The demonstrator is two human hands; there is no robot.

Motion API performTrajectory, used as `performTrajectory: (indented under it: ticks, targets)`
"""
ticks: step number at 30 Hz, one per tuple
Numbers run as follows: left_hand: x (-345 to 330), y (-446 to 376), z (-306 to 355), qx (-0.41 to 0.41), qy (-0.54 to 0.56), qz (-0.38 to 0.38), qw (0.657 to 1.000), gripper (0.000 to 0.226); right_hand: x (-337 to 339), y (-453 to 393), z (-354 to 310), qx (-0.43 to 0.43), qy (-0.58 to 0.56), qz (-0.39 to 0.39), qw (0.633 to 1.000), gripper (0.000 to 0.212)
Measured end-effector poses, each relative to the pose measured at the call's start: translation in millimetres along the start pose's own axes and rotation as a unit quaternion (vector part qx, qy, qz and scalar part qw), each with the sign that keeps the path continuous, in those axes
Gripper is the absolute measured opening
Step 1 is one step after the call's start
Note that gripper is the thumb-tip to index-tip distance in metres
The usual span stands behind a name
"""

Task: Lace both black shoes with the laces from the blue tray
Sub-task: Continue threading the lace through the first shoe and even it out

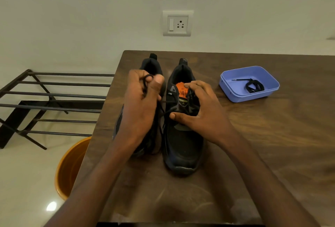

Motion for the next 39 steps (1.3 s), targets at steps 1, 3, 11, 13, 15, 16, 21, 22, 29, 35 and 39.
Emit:
performTrajectory:
  ticks: [1, 3, 11, 13, 15, 16, 21, 22, 29, 35, 39]
  targets:
    - [-2.0, 1.0, -5.3, -0.010, -0.070, -0.026, 0.997, 0.020, -0.3, 0.1, -0.2, 0.001, 0.001, 0.003, 1.000, 0.096]
    - [-5.4, 3.6, -15.9, -0.024, -0.183, -0.082, 0.979, 0.031, -0.3, -0.1, -1.2, 0.004, -0.002, 0.007, 1.000, 0.097]
    - [-1.1, -1.4, -9.8, -0.056, -0.050, -0.039, 0.996, 0.010, 0.9, 0.3, -1.0, 0.000, -0.006, 0.003, 1.000, 0.089]
    - [3.4, -3.9, 1.1, 0.030, 0.164, -0.008, 0.986, 0.012, 1.8, 0.7, -1.6, -0.003, -0.004, 0.000, 1.000, 0.089]
    - [6.6, -4.5, 0.9, 0.058, 0.168, -0.013, 0.984, 0.013, 0.9, 1.3, -0.6, -0.004, -0.004, 0.002, 1.000, 0.089]
    - [6.4, -4.0, -1.6, 0.037, 0.089, -0.023, 0.995, 0.018, 0.5, 1.2, -0.7, -0.005, -0.006, 0.002, 1.000, 0.090]
    - [-1.6, -2.3, -23.5, -0.102, -0.236, -0.109, 0.960, 0.028, -0.7, 1.4, -1.7, -0.007, -0.012, 0.002, 1.000, 0.088]
    - [-2.3, -2.6, -25.7, -0.109, -0.280, -0.119, 0.946, 0.028, -0.6, 1.5, -1.9, -0.010, -0.014, 0.003, 1.000, 0.088]
    - [3.0, -5.3, -20.3, -0.091, -0.303, -0.163, 0.935, 0.038, 1.7, 6.3, -9.5, -0.001, 0.004, 0.007, 1.000, 0.067]
    - [11.4, -7.5, -17.4, -0.100, -0.296, -0.189, 0.931, 0.041, 8.9, 11.2, -27.5, 0.046, 0.058, 0.057, 0.996, 0.048]
    - [19.1, -8.8, -14.7, -0.110, -0.277, -0.137, 0.945, 0.038, 4.9, 15.9, -46.7, 0.060, 0.173, -0.004, 0.983, 0.027]
Point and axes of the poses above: each hand's wrist, its own y-axis away from the middle knuckle, its own x-axis out of the back of the hand, z = x × y, the point moved 1 cm from there along -y, towards the middle knuckle, and after that the axes turned 8 degrees about y, right-handed, at the moved point
